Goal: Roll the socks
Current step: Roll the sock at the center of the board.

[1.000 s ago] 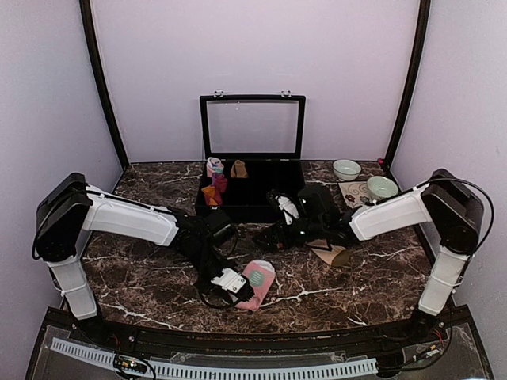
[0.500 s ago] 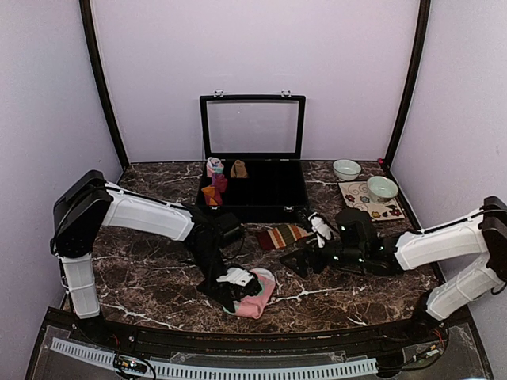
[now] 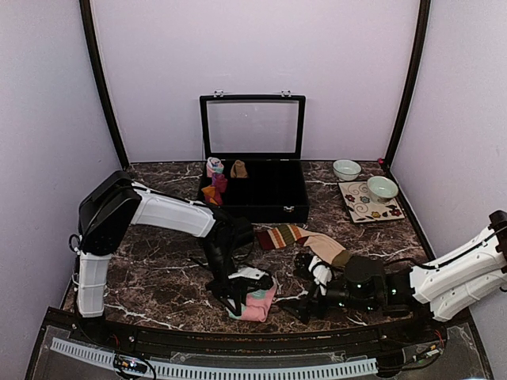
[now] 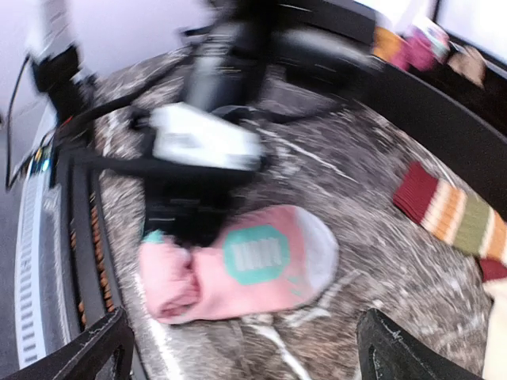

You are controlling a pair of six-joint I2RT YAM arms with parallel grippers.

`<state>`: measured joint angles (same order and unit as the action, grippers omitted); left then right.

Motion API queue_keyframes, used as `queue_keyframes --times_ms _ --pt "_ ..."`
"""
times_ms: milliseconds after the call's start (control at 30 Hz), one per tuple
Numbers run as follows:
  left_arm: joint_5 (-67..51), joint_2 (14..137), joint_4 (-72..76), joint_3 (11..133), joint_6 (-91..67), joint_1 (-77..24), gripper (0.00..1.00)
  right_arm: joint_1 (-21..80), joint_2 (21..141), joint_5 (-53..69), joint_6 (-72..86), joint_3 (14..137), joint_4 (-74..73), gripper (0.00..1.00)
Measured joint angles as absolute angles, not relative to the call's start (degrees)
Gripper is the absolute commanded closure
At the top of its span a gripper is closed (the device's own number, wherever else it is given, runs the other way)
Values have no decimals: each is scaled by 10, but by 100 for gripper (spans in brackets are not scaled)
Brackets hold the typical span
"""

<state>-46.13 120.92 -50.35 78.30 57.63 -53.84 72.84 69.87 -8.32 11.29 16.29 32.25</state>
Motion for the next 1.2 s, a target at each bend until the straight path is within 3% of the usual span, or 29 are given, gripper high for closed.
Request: queue_keyframes --times_ms 233,567,967,1033,1133,1167,1200 --pt "-516 1267 -580 833 576 -531 84 848 764 -157 -70 192 311 25" --pt "-571 1311 -640 854 563 -513 82 875 886 -173 -261 306 296 46" --pt "-579 1316 -643 857 528 -509 78 873 990 -133 -324 347 304 52" --pt "-579 1318 -646 859 527 -509 76 870 997 -133 -326 352 311 62" --pt "-581 1320 -650 860 526 -507 67 864 1002 -133 -330 355 318 91" --pt "-581 1320 -651 860 526 -507 61 861 1003 -134 -328 358 321 98" --pt "-581 1320 -654 860 525 -507 43 859 1004 -133 -322 361 321 100"
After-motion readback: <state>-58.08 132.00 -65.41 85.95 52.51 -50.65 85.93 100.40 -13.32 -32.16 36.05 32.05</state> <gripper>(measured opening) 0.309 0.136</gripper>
